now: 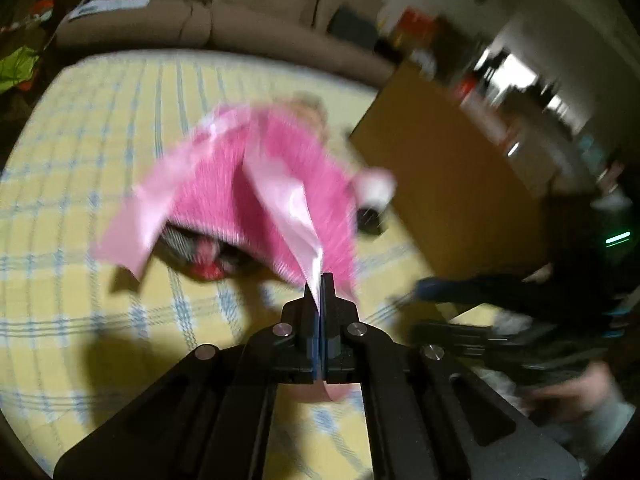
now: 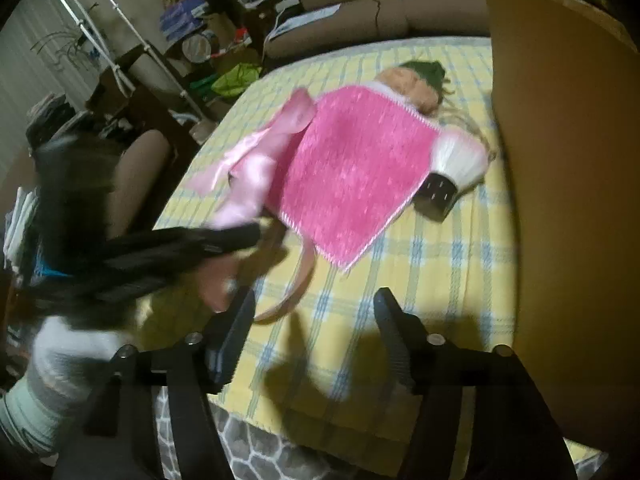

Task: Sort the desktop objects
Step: 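Close the right tool on the white makeup brush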

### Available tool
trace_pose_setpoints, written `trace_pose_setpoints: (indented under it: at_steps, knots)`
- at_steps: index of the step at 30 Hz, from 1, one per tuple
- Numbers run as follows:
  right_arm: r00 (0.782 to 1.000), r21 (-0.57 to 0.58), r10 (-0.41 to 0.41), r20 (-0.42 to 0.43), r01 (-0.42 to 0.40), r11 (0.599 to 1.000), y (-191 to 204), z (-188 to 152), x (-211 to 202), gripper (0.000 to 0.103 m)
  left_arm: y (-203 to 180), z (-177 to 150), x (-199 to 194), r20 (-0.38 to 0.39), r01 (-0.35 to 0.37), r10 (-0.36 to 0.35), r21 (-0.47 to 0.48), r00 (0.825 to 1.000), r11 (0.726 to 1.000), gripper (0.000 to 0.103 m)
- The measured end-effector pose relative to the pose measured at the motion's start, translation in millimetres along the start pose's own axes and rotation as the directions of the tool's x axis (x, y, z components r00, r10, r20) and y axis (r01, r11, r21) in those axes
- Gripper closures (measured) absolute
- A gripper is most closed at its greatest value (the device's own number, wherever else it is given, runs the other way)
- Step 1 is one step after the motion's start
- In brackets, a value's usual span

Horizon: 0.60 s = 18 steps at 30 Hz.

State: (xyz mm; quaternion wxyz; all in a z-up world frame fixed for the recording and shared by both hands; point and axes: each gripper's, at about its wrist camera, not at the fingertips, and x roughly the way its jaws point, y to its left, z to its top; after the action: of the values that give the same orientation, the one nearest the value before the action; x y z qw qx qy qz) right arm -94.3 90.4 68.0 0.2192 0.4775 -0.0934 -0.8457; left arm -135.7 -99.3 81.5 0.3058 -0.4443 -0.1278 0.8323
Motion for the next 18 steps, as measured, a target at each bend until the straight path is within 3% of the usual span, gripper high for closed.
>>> trace_pose_setpoints:
  at_steps: [3,5,9,14,18]
  knots:
    - [0.999,0.056,-0.017,0.033,0.015,0.998,-7.0,9.5,-0.8,0.020,-4.0,10.8,-47.8,0.105,0.048,-0.047,-0.004,0.993,0.999,0.103]
    - [0.999,0.110,-0.020,0.047,0.015,0.994,-10.8,16.7,3.7,0.016,-4.0,15.7,-75.7,0.167,0.079,-0.077,-0.007,0.983,0.997,0.103]
    - [0.983,0.225,-0.171,0.069,0.151,0.962,-16.5,31.6,20.0,0.015,6.5,18.2,-104.2,0.227,0.107,-0.100,-0.019,0.969,0.994,0.103]
    - [0.929,0.338,-0.350,0.121,0.293,0.894,-22.6,46.3,38.4,0.016,29.6,22.0,-97.5,0.217,0.135,-0.116,-0.073,0.969,0.988,0.103]
    - [0.898,0.354,-0.425,0.114,0.363,0.862,-29.8,56.5,53.7,0.018,29.6,23.8,-97.3,0.231,0.151,-0.131,-0.073,0.964,0.986,0.103]
